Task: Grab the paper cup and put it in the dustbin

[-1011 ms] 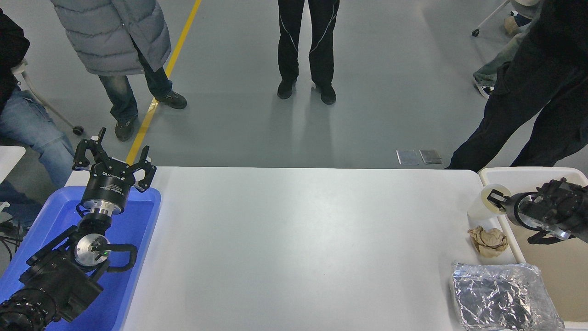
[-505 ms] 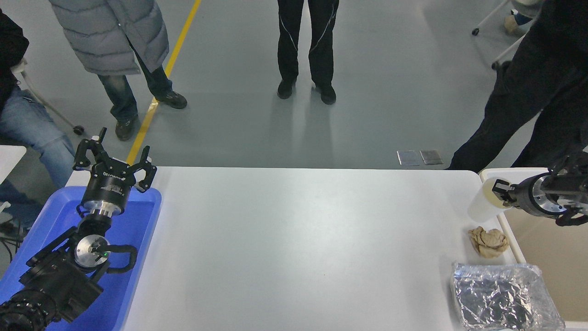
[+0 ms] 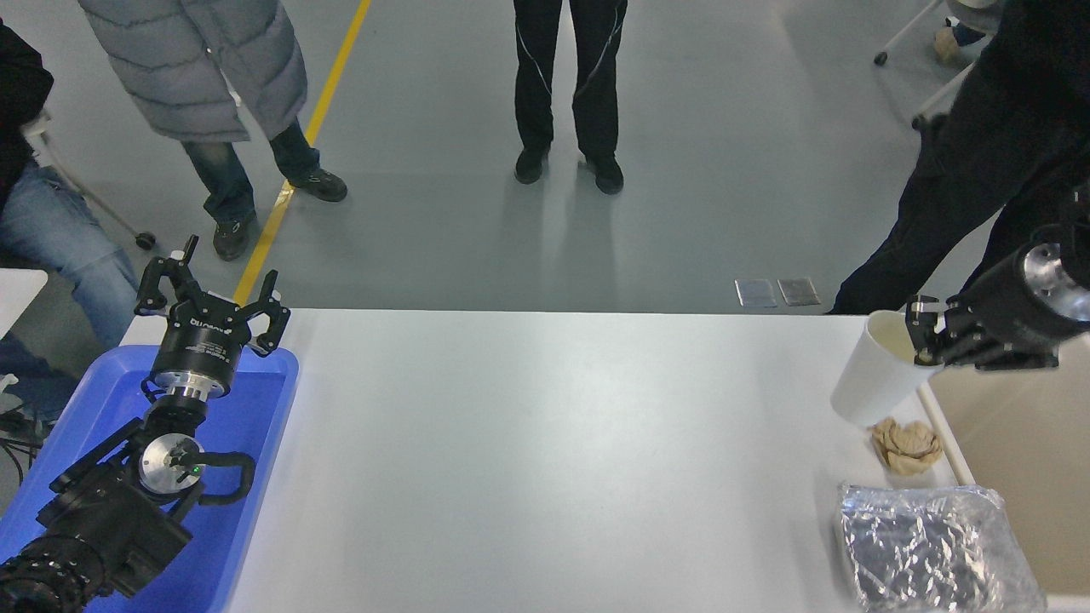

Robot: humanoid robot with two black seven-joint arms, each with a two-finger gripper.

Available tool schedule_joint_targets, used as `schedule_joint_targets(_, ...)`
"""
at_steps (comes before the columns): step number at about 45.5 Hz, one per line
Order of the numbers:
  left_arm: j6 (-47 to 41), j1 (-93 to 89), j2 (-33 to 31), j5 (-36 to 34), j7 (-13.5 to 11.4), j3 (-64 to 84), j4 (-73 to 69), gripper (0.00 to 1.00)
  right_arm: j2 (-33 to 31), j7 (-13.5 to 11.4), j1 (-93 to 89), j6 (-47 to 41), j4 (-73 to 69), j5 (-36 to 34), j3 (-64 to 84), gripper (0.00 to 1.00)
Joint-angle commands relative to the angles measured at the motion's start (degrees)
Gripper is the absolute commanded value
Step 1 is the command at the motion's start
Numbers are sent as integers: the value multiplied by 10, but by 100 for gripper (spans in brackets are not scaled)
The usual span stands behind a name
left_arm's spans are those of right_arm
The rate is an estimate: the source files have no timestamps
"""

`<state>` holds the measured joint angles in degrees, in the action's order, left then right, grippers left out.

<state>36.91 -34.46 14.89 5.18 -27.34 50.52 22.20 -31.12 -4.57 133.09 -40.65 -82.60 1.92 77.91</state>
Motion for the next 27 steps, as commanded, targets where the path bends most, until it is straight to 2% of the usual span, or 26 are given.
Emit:
schedule_joint_targets(1, 0, 0, 1, 0, 0, 0, 0, 98, 1, 0, 124, -44, -15, -7, 18, 0)
schedule_joint_targets(27, 0, 0, 1, 0, 0, 0, 0, 98, 10, 0, 194, -44, -15, -29, 70, 0)
